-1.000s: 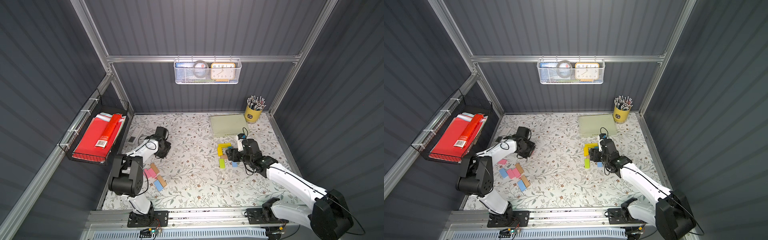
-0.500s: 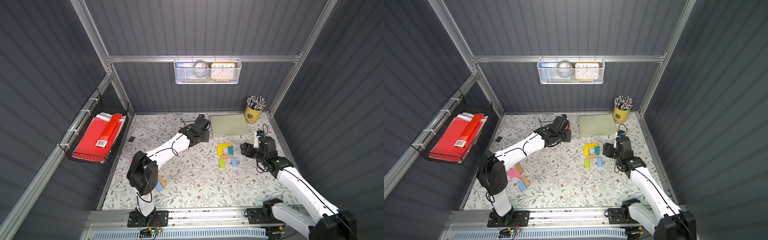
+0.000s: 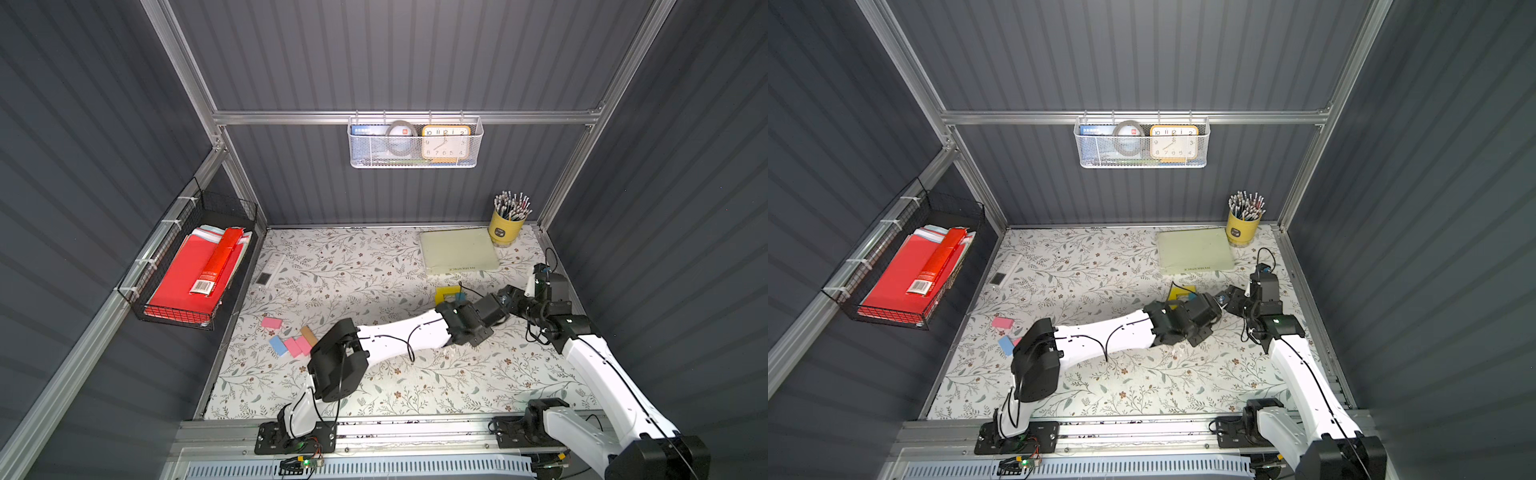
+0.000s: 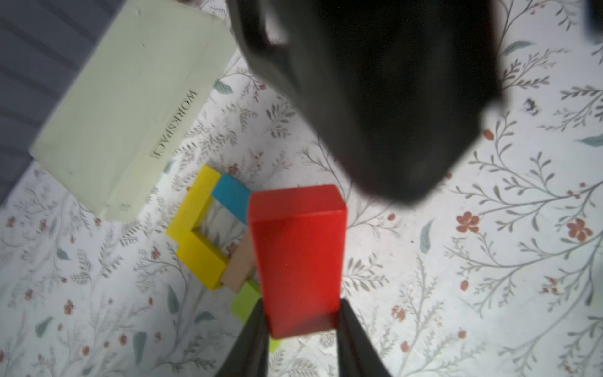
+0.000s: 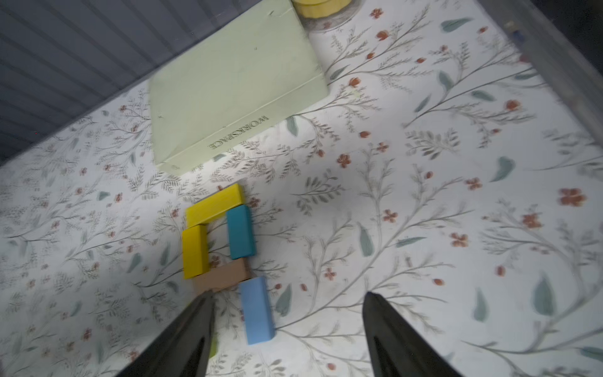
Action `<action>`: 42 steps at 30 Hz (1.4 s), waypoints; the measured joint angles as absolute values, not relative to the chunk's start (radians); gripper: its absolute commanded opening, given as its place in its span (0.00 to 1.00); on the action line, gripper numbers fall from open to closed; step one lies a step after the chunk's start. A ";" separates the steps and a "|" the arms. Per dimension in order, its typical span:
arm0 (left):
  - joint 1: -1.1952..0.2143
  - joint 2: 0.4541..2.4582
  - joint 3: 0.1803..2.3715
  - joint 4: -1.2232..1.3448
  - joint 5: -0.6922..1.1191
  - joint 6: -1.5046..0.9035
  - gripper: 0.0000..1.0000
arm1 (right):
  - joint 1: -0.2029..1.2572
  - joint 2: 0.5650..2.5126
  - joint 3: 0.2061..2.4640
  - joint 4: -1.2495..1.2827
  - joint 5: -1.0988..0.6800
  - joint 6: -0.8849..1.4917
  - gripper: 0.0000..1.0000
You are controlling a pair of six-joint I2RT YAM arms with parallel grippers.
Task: Assemble the number 8 with building blocks
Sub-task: Place the building block at the center of the board.
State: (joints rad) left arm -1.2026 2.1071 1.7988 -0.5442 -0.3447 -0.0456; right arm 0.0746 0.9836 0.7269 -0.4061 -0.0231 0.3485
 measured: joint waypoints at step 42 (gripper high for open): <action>-1.246 2.069 1.579 -0.500 -0.293 0.060 0.24 | -0.099 0.934 0.720 -0.416 -0.067 0.370 0.76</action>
